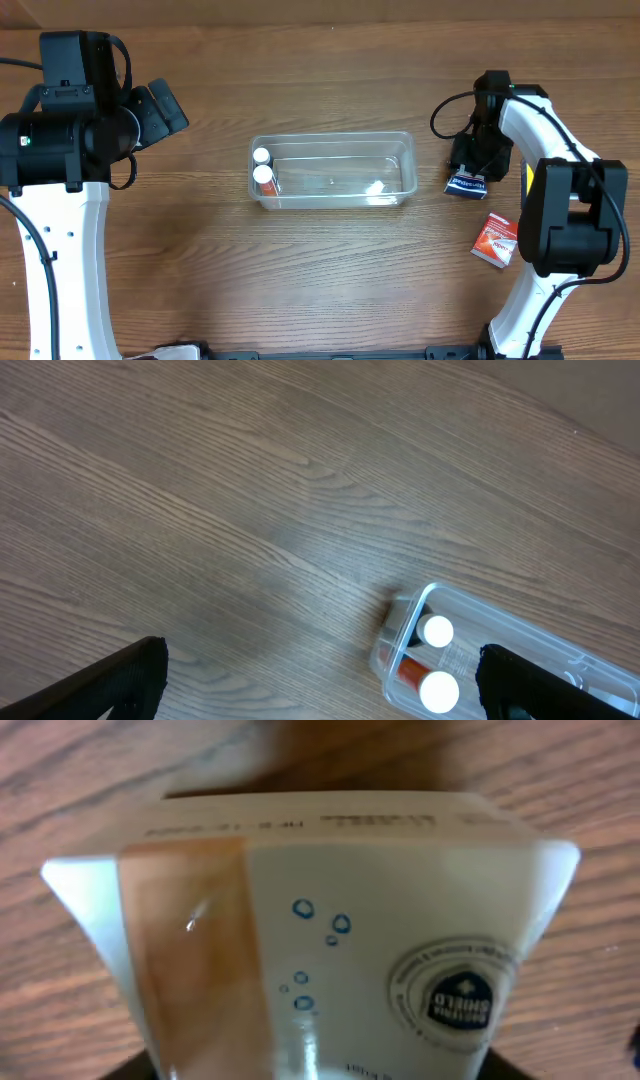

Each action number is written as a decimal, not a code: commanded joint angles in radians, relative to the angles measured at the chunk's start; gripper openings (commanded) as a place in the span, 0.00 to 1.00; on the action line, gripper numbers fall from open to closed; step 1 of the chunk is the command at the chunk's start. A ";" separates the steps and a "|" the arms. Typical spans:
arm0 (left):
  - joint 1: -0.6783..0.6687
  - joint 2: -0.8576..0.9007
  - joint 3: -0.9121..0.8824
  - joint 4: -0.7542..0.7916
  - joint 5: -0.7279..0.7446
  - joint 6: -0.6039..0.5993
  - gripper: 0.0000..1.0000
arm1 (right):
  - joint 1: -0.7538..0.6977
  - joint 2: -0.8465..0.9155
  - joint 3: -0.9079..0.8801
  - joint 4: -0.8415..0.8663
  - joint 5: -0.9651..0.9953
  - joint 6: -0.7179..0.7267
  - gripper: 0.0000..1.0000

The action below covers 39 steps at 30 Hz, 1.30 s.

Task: Pack container
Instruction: 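Lower the Hansaplast box into the container's right end and release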

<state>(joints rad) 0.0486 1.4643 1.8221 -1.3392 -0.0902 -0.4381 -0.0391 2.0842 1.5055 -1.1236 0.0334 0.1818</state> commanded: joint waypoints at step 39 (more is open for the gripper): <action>0.005 0.002 0.004 0.001 0.001 0.024 1.00 | 0.491 -0.195 0.003 0.013 -0.021 0.133 0.72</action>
<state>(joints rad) 0.0486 1.4643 1.8221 -1.3396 -0.0898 -0.4347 0.4515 1.8900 1.5105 -1.1164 0.0074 0.3092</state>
